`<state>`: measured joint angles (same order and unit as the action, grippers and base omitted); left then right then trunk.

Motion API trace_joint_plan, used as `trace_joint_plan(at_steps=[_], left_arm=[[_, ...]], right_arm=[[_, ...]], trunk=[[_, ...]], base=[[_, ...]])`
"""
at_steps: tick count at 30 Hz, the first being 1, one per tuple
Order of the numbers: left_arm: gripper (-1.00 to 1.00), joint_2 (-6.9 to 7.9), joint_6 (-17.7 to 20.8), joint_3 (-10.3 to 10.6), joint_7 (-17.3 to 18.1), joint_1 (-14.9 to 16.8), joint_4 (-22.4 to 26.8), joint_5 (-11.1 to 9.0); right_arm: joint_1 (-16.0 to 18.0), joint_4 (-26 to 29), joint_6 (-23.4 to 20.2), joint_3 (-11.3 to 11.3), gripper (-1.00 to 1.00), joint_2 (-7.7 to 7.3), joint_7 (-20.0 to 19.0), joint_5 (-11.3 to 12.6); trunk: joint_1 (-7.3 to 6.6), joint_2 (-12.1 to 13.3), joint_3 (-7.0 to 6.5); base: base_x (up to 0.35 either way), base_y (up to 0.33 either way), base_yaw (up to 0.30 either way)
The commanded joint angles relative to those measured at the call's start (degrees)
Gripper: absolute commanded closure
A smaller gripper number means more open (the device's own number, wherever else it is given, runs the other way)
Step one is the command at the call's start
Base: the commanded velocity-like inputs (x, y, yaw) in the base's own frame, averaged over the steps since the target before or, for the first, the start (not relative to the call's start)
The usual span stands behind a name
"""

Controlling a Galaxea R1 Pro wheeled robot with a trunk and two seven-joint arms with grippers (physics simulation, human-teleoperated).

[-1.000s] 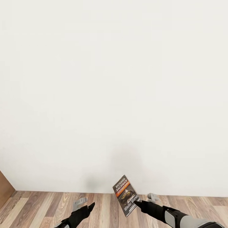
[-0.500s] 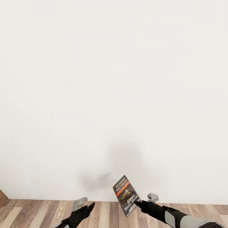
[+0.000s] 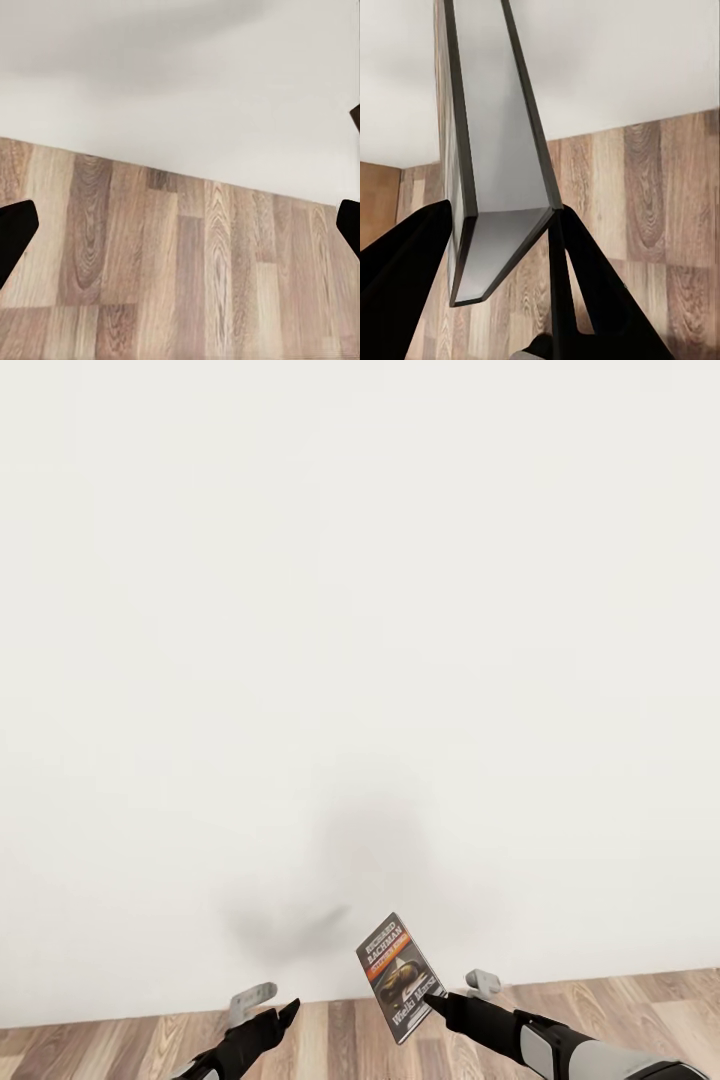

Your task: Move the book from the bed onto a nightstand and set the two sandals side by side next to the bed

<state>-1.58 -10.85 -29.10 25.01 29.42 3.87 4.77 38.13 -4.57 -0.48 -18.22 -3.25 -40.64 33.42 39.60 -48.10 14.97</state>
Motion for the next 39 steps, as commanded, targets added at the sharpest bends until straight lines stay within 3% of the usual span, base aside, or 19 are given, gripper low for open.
trace_joint_plan(at_steps=[1,10,29,39], left_arm=[[-1.00,0.00,-0.2,-0.4,0.1,0.0,0.0,0.5],[-1.00,0.00,-0.1,-0.4,0.1,0.0,0.0,0.5],[-1.00,0.00,-0.1,-0.4,0.1,0.0,0.0,0.5],[-1.00,0.00,-0.2,-0.4,0.1,0.0,0.0,0.5]], right_arm=[[0.1,-0.2,-0.1,-0.3,1.00,0.02,-0.3,0.6],[0.1,-0.2,0.0,-0.3,1.00,0.01,-0.3,0.6],[0.1,-0.2,-0.1,-0.3,1.00,0.01,-0.3,0.7],[0.1,-0.2,-0.1,-0.3,1.00,0.00,-0.3,0.7]], trunk=[[0.01,-0.1,0.12],[0.01,-0.1,0.43],[0.01,-0.1,0.45],[0.01,-0.1,0.63]], base=[[0.000,0.000,-0.245],[0.141,0.000,-0.209],[0.270,0.000,-0.007],[0.029,0.000,-0.140]])
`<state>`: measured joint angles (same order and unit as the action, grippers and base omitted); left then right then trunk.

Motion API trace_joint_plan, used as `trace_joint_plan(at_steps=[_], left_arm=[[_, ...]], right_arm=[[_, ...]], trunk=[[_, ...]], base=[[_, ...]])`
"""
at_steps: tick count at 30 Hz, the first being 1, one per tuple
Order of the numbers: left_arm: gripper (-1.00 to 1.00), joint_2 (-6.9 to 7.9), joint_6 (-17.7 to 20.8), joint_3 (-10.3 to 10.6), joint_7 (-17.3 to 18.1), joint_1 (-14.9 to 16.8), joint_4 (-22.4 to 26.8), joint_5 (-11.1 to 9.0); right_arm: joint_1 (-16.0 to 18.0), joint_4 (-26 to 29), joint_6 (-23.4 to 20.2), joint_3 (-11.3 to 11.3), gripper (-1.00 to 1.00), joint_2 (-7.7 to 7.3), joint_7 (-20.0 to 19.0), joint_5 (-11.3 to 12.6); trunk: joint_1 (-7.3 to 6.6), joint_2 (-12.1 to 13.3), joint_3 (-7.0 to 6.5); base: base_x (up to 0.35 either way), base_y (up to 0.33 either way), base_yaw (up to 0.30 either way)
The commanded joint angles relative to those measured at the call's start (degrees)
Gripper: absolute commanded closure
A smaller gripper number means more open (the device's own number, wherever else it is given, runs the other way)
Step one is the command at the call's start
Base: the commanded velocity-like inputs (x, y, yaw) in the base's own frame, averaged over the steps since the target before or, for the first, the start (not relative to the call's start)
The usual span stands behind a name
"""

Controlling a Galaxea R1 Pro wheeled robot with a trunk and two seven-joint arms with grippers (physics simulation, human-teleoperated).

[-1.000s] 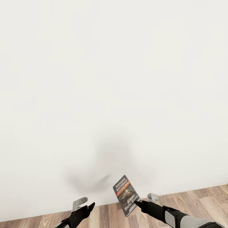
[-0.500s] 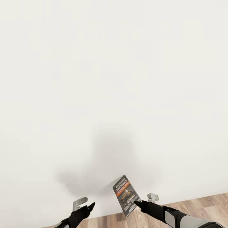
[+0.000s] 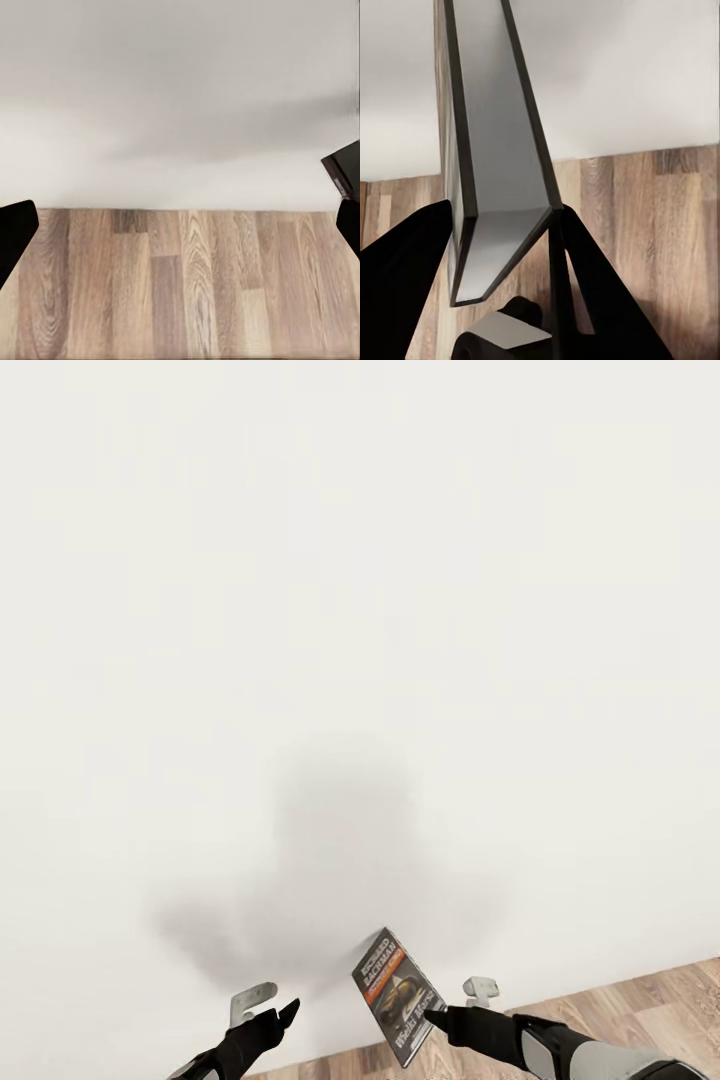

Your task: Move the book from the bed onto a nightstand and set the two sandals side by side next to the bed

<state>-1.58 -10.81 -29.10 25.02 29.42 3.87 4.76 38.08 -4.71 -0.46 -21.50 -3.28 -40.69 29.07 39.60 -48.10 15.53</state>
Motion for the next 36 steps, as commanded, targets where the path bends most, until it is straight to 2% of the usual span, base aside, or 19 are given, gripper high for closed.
trace_joint_plan(at_steps=[1,36], left_arm=[[-1.00,0.00,-0.2,-0.4,0.1,0.0,0.0,0.5],[-1.00,0.00,-0.2,-0.4,0.1,0.0,0.0,0.5]], right_arm=[[0.2,0.0,-0.1,3.0,1.00,0.02,-0.3,5.0],[0.2,0.0,0.0,2.9,1.00,0.11,-0.3,5.0]], trunk=[[0.01,-0.1,0.09],[0.01,-0.1,1.13]], base=[[0.001,0.000,-0.241],[0.000,0.000,-0.198]])
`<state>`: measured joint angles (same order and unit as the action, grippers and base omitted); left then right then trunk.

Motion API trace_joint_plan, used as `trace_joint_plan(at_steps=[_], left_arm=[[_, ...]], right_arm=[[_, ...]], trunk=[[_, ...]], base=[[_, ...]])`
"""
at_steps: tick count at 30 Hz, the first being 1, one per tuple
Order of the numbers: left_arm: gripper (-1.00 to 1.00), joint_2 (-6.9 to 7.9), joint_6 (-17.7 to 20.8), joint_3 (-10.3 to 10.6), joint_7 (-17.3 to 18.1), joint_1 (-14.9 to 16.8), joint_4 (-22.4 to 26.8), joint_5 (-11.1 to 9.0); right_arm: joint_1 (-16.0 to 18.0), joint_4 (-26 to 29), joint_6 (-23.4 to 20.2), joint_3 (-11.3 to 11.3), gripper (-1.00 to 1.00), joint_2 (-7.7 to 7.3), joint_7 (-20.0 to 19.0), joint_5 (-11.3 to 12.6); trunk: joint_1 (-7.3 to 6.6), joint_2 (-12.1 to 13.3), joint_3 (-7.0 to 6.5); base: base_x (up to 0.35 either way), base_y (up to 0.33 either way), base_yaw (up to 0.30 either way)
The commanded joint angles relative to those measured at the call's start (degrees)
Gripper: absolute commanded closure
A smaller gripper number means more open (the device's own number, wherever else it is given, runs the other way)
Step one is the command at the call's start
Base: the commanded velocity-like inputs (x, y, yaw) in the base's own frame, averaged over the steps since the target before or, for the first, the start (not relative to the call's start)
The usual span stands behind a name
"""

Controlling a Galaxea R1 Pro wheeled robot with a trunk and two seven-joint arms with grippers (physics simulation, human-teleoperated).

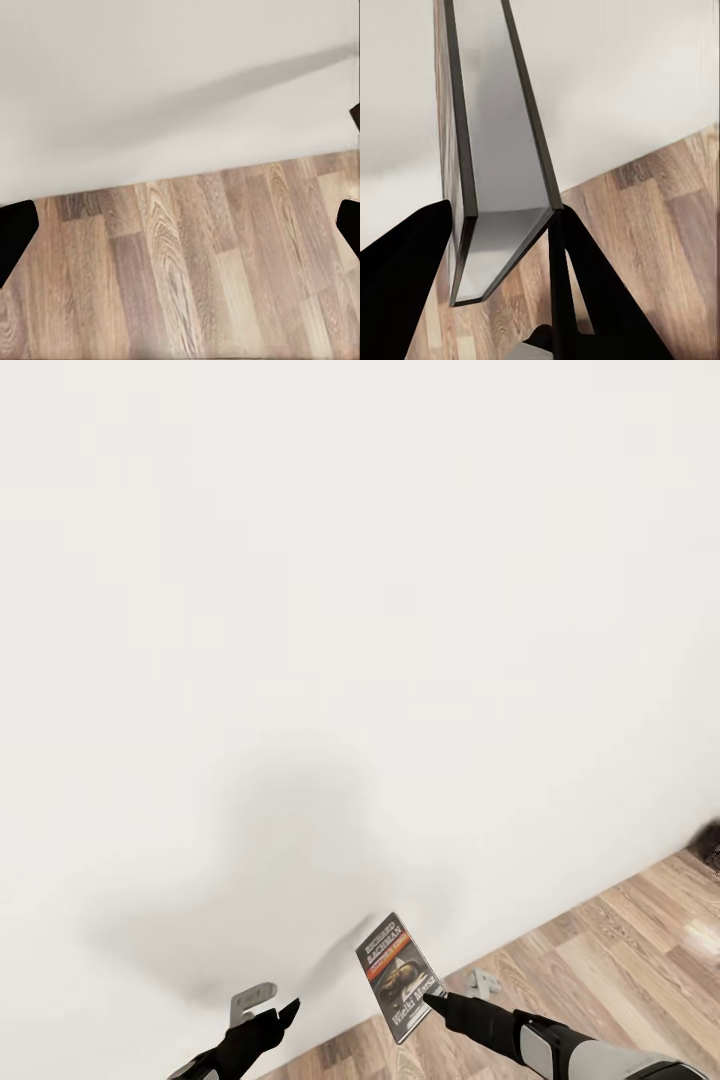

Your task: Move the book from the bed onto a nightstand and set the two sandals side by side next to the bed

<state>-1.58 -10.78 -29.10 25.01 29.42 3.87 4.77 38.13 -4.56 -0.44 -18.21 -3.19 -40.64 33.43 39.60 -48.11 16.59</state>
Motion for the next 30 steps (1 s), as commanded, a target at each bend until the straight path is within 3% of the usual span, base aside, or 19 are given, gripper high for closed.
trace_joint_plan(at_steps=[1,22,30], left_arm=[[-1.00,0.00,-0.2,-0.4,0.1,0.0,0.0,0.5],[-1.00,0.03,-0.2,-0.4,0.2,0.0,-0.1,0.5],[-1.00,0.02,-0.3,-0.4,0.1,0.0,-2.4,0.6]], right_arm=[[0.1,-0.2,0.0,-0.3,1.00,0.03,-0.3,0.6],[0.1,-0.2,0.0,-0.3,1.00,0.03,-0.3,0.6],[0.1,-0.2,0.0,-0.3,1.00,0.03,-0.3,0.6]], trunk=[[0.01,-0.1,0.11],[0.01,-0.1,0.78],[0.01,-0.1,1.04]], base=[[0.000,0.000,-0.256],[0.000,0.000,-0.257],[0.000,0.000,-0.245]])
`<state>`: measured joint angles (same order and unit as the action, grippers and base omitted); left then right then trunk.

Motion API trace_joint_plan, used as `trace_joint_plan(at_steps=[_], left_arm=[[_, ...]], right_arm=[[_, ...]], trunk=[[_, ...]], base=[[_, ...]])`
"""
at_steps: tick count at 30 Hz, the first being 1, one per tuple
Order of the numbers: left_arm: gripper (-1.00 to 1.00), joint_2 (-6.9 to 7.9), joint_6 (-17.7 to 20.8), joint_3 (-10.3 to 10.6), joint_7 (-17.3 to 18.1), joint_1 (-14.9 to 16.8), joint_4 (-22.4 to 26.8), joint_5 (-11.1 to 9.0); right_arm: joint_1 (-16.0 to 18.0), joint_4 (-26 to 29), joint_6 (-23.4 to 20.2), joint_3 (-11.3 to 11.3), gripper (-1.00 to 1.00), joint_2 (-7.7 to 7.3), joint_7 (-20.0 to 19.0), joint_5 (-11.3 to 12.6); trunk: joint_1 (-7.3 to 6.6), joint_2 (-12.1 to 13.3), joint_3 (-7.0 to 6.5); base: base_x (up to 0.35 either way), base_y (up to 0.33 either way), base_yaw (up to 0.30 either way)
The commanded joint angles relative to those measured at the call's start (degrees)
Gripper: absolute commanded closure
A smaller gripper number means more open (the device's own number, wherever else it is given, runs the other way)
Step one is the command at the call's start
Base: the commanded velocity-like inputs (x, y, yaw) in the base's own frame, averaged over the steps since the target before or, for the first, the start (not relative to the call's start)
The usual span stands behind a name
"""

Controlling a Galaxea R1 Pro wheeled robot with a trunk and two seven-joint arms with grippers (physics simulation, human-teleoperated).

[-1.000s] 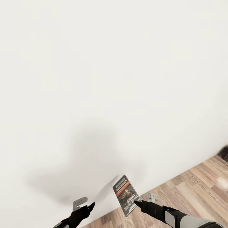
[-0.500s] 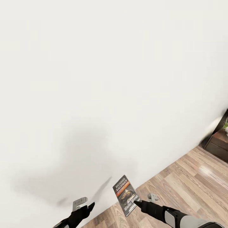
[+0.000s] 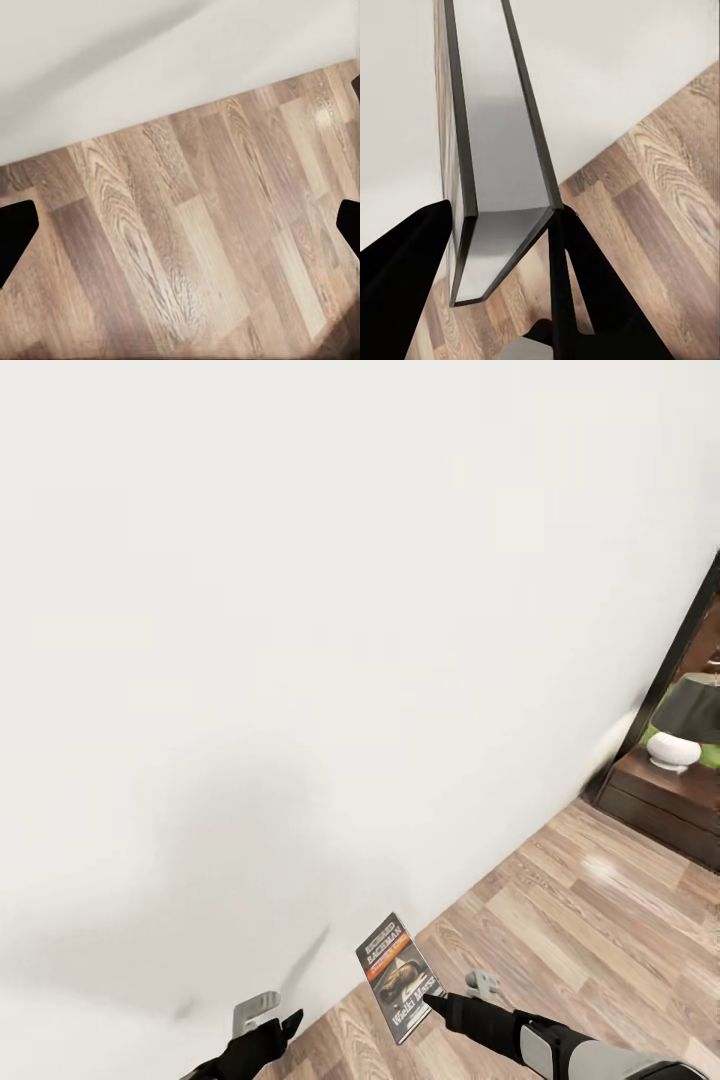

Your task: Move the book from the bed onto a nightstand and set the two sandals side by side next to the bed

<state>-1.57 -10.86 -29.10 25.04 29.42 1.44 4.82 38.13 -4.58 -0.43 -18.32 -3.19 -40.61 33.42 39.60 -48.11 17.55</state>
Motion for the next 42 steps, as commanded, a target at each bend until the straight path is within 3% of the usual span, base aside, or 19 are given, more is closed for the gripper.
trace_joint_plan(at_steps=[1,42], left_arm=[[-1.00,0.03,-0.2,-0.4,0.1,0.0,0.0,0.5],[-1.00,0.06,-0.2,-0.4,0.1,0.0,-0.1,0.5]], right_arm=[[0.1,-0.2,-0.1,-0.2,1.00,0.03,-0.3,0.7],[0.1,-0.2,0.0,-0.2,1.00,0.03,-0.3,0.6]], trunk=[[0.01,-0.1,0.11],[0.01,-0.1,1.55]], base=[[0.000,0.000,-0.234],[0.007,0.000,-0.207]])
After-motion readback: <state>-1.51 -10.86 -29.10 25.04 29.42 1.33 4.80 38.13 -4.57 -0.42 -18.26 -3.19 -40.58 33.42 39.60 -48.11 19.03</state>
